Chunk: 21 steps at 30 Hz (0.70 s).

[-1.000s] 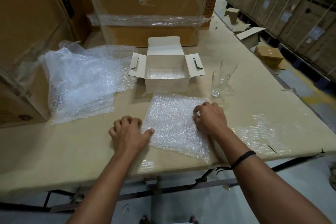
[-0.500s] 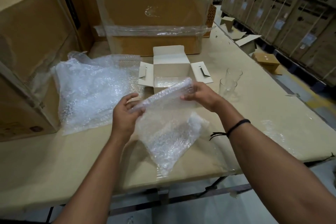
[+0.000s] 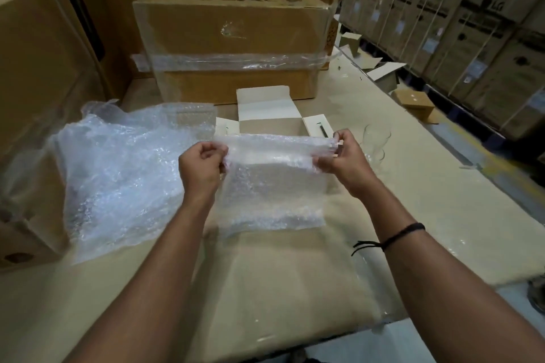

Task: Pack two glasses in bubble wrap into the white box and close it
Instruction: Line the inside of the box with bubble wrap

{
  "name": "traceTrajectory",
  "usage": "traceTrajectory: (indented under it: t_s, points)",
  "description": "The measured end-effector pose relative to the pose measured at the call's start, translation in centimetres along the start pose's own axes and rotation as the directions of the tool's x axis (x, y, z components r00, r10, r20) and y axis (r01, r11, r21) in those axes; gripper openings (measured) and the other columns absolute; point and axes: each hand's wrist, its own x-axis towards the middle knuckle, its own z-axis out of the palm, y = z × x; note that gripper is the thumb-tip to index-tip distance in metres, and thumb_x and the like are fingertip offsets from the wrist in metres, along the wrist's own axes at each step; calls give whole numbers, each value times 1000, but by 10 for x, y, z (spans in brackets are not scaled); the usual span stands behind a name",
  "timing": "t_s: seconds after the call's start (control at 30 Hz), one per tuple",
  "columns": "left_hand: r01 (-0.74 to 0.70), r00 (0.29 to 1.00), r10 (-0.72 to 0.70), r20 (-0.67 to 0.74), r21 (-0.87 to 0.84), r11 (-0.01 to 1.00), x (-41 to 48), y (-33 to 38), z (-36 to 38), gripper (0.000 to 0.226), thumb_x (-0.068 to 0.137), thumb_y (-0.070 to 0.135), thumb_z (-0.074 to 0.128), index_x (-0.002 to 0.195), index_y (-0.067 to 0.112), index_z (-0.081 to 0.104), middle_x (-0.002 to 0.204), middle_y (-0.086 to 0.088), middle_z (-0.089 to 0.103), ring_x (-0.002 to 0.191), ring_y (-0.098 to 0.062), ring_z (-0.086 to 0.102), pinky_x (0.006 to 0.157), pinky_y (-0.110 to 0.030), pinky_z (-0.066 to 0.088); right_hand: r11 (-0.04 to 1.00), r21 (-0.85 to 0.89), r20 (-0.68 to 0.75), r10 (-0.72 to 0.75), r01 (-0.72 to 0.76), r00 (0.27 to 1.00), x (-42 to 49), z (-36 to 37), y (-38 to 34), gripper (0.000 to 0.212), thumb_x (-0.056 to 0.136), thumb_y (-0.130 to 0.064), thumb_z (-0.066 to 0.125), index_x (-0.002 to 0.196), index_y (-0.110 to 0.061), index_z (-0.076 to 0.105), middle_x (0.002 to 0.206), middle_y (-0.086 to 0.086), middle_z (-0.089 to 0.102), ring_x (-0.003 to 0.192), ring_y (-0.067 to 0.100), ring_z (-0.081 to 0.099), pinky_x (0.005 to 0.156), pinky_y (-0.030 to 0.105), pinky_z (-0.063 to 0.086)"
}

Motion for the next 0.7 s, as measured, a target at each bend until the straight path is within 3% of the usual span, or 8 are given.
traceTrajectory:
  t_s: [0.1,0.17,0.23,0.33,0.47,0.57,0.63,0.7]
  points:
    - [-54,997,57,-50,49,997,20,6,21,20,83,3,71,77,20,63,72,-5,66,56,-16,58,54,-30,50,998,-58,-243,-33,19,969,27,5,-9,46,76,10,67,80,-22,34,80,3,48,76,32,60,59,40,51]
    - [-116,987,129,-91,139,983,34,9,35,15,82,12,74,82,20,61,75,1,66,63,-14,61,57,-27,53,989,-147,-348,-77,27,934,51,9,-16,35,70,-1,69,75,-22,41,78,5,56,78,35,65,64,48,58]
    - [-183,974,209,-84,243,953,48,11,48,14,84,18,73,93,15,63,83,4,66,72,-7,63,61,-16,51,972,-233,-387,-123,32,914,74,13,-21,22,73,-4,69,79,-17,51,82,8,64,78,32,67,67,48,58]
    - [-229,965,261,-40,363,903,68,8,64,15,89,18,67,103,12,64,92,3,66,82,-8,63,61,-7,46,940,-335,-385,-193,58,903,102,21,-22,10,86,-6,59,95,-9,56,79,-1,59,77,25,62,67,32,53]
    - [-220,961,275,-28,526,821,94,1,71,14,89,18,67,101,17,59,90,5,62,86,-17,63,66,-23,49,893,-450,-312,-171,13,934,133,23,-14,18,84,-6,60,97,-14,51,88,5,62,80,25,62,70,40,56]
    - [-226,960,278,43,706,671,108,-6,70,15,89,24,67,95,24,54,87,4,65,83,-21,61,85,-38,46,792,-609,-229,-135,-34,964,145,26,-13,27,86,-6,63,106,-13,47,94,6,60,84,28,60,73,40,54]
    - [-253,961,237,139,783,567,116,-9,69,13,88,31,67,90,24,56,87,3,67,85,-22,60,89,-38,34,721,-692,-181,-114,-44,977,150,30,-11,29,86,-9,66,106,-14,46,97,9,62,86,31,59,70,38,49]
    - [-282,958,189,216,831,479,120,-11,65,19,87,43,65,94,24,66,98,0,70,98,-24,59,93,-39,28,650,-758,-124,-69,-50,990,152,33,-10,35,85,-15,70,109,-13,45,103,11,63,91,33,58,69,35,43]
